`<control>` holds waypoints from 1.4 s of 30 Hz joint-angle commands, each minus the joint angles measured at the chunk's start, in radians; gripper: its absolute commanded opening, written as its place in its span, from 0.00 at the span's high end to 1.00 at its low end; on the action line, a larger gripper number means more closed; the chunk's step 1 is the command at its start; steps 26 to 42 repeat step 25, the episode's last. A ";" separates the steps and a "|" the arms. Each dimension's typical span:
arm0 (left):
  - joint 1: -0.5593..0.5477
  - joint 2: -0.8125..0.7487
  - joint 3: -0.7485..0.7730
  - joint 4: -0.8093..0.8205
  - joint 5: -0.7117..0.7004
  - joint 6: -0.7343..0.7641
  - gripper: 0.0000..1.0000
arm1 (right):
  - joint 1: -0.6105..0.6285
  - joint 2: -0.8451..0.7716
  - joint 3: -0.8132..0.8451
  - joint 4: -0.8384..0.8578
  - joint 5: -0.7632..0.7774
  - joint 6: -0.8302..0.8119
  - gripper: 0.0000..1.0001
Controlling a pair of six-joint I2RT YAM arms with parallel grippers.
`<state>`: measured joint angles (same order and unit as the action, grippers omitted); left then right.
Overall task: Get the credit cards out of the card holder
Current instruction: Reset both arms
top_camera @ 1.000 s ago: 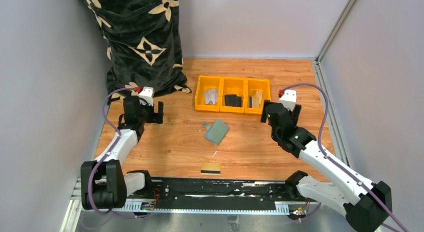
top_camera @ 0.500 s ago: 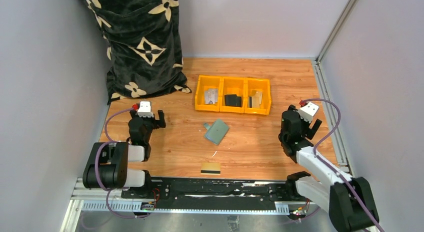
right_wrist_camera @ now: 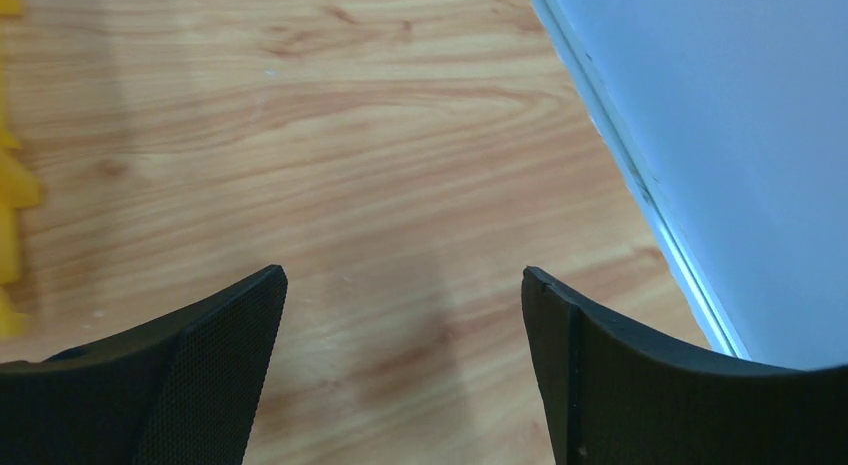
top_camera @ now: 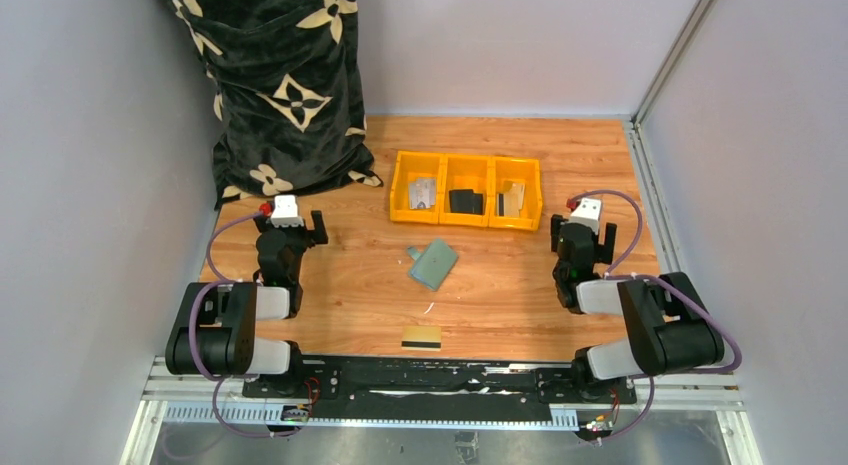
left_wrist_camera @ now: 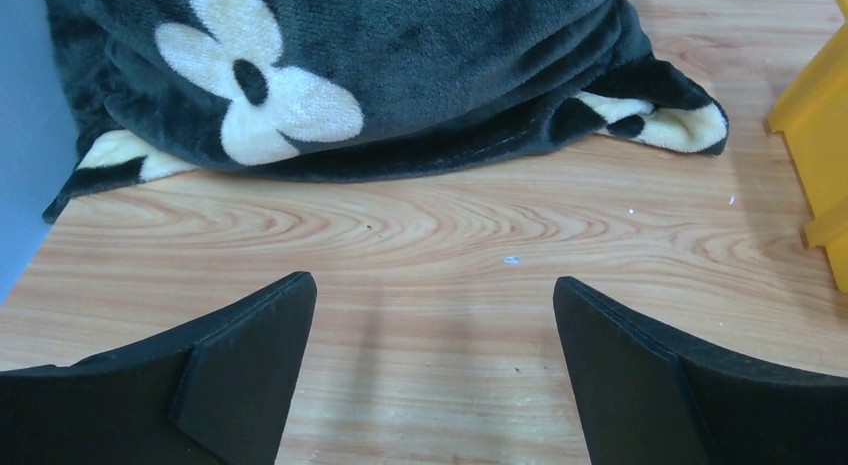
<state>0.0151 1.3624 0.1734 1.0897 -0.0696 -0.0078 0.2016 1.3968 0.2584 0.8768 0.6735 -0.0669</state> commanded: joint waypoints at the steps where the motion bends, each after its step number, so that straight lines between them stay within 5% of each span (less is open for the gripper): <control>1: -0.004 0.010 0.023 -0.019 0.043 0.038 0.00 | -0.051 0.004 0.053 0.021 -0.209 -0.050 0.07; 5: -0.004 0.009 0.023 -0.019 0.043 0.039 0.00 | -0.062 -0.010 -0.097 0.252 -0.292 -0.058 0.04; 12: -0.033 0.008 0.025 -0.022 0.042 0.038 0.00 | -0.100 0.002 -0.024 0.120 -0.279 -0.005 0.04; 42: -0.033 0.010 0.028 -0.025 0.044 0.040 0.00 | -0.100 0.004 -0.031 0.140 -0.277 -0.010 0.04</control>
